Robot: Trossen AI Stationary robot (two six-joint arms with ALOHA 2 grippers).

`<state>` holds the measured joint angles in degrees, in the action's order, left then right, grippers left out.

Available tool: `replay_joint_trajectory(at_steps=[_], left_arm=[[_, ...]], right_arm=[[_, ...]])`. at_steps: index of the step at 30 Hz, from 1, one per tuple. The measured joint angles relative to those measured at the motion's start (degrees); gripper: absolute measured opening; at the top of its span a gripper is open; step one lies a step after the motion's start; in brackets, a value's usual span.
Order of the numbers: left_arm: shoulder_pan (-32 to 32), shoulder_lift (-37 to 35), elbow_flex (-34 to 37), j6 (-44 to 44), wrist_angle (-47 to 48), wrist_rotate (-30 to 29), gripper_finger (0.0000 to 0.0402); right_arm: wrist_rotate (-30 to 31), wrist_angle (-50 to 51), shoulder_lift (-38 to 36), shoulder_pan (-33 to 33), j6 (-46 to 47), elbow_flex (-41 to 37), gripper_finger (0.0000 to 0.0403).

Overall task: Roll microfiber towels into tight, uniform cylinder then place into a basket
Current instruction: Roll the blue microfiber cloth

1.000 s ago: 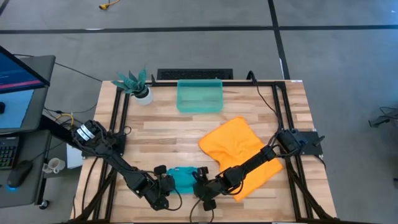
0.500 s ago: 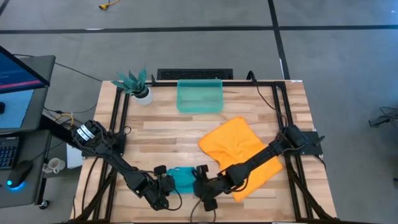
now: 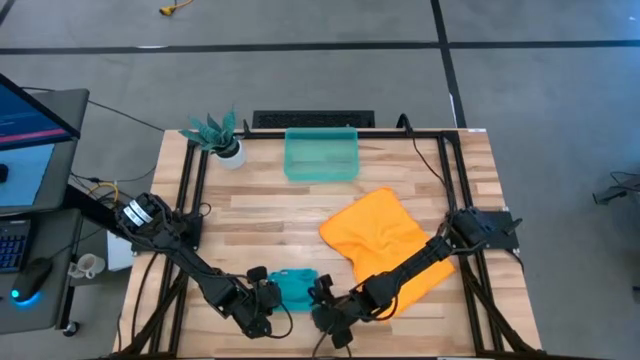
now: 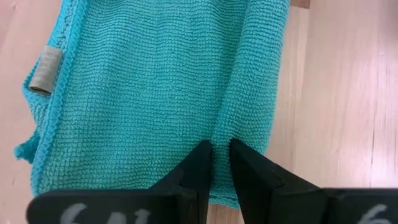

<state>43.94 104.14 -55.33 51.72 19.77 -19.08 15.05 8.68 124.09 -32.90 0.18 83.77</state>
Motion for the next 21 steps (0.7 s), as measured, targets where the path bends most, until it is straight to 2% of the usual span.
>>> replay_joint_trajectory(at_steps=[6, 21], left_arm=[[0.0, 0.0, 0.0, 0.0, 0.0, 0.3, 0.0055], [0.0, 0.0, 0.0, -0.2, 0.1, 0.7, 0.0055]], right_arm=[[-2.8, 0.0, 0.0, 0.9, -0.1, 0.0, 0.024], [-4.1, -1.1, 2.3, 1.5, 1.3, -0.6, 0.024]])
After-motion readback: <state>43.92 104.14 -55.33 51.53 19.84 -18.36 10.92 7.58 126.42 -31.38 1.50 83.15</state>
